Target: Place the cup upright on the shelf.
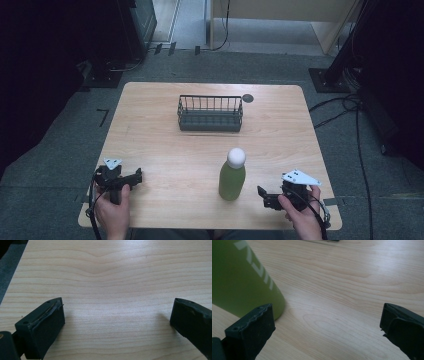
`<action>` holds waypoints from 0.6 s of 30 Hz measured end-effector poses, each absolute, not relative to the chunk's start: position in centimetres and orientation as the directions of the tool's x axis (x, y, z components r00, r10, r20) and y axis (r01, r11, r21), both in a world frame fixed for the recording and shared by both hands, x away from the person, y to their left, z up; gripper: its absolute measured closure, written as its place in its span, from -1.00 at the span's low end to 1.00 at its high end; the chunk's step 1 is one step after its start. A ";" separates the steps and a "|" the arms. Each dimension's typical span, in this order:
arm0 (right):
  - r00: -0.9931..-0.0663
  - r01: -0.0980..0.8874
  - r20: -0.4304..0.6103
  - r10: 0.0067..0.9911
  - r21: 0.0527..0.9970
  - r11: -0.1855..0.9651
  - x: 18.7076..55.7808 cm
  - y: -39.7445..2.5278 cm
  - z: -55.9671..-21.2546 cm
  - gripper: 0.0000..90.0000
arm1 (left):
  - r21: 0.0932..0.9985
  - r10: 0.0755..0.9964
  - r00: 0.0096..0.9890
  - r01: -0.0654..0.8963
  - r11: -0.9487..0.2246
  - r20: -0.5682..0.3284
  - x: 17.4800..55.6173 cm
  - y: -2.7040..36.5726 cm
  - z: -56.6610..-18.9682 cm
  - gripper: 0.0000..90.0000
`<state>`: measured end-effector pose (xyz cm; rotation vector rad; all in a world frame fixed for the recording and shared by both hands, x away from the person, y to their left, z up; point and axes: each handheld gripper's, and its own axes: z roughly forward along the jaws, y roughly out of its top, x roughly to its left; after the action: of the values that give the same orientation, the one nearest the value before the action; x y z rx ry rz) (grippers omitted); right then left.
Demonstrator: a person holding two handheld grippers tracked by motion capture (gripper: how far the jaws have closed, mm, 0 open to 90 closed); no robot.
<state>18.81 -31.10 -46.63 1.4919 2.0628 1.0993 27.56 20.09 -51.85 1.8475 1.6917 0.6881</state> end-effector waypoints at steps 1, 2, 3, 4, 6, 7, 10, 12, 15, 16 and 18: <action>-0.380 0.626 0.142 0.914 0.767 0.141 18.8 -31.0 -46.5 -1.00 | 0.688 0.997 0.083 0.722 -0.068 0.012 27.6 20.1 -51.9 -1.00; -0.386 0.625 0.145 0.911 0.768 0.143 18.8 -30.7 -46.4 -1.00 | 0.688 0.996 0.083 0.723 -0.069 0.013 27.6 20.1 -51.9 -1.00; -0.391 0.623 0.145 0.909 0.769 0.145 18.7 -30.6 -46.3 -1.00 | 0.688 0.997 0.083 0.722 -0.068 0.012 27.6 20.1 -51.9 -1.00; -0.402 0.614 0.143 0.905 0.775 0.150 18.7 -30.3 -46.1 -1.00 | 0.688 0.996 0.083 0.722 -0.069 0.013 27.6 20.1 -51.9 -1.00; -0.417 0.607 0.145 0.897 0.779 0.156 18.6 -30.0 -45.9 -1.00 | 0.688 0.996 0.083 0.722 -0.069 0.013 27.6 20.1 -51.9 -1.00; -0.417 0.607 0.145 0.897 0.779 0.156 18.6 -30.0 -45.9 -1.00 | 0.688 0.996 0.083 0.722 -0.069 0.013 27.6 20.1 -51.9 -1.00; -0.447 0.590 0.151 0.882 0.790 0.164 18.6 -29.2 -45.5 -1.00 | 0.688 0.996 0.083 0.722 -0.069 0.012 27.6 20.1 -51.9 -1.00; -0.471 0.580 0.156 0.869 0.796 0.172 18.6 -28.9 -45.4 -1.00 | 0.688 0.997 0.083 0.722 -0.068 0.012 27.6 20.1 -51.9 -1.00; -0.509 0.570 0.161 0.846 0.800 0.190 18.5 -28.2 -45.3 -1.00 | 0.688 0.997 0.082 0.722 -0.068 0.012 27.6 20.1 -51.9 -1.00; -0.521 0.567 0.160 0.839 0.799 0.199 18.5 -27.9 -45.2 -1.00 | 0.688 0.997 0.082 0.722 -0.068 0.012 27.6 20.1 -51.9 -1.00; -0.549 0.556 0.162 0.820 0.803 0.215 18.4 -27.4 -45.1 -1.00 | 0.688 0.997 0.082 0.722 -0.068 0.012 27.6 20.1 -51.9 -1.00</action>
<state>18.42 -27.37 -45.14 1.2921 2.1953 1.2523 27.57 20.09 -51.85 1.8466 1.6921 0.6877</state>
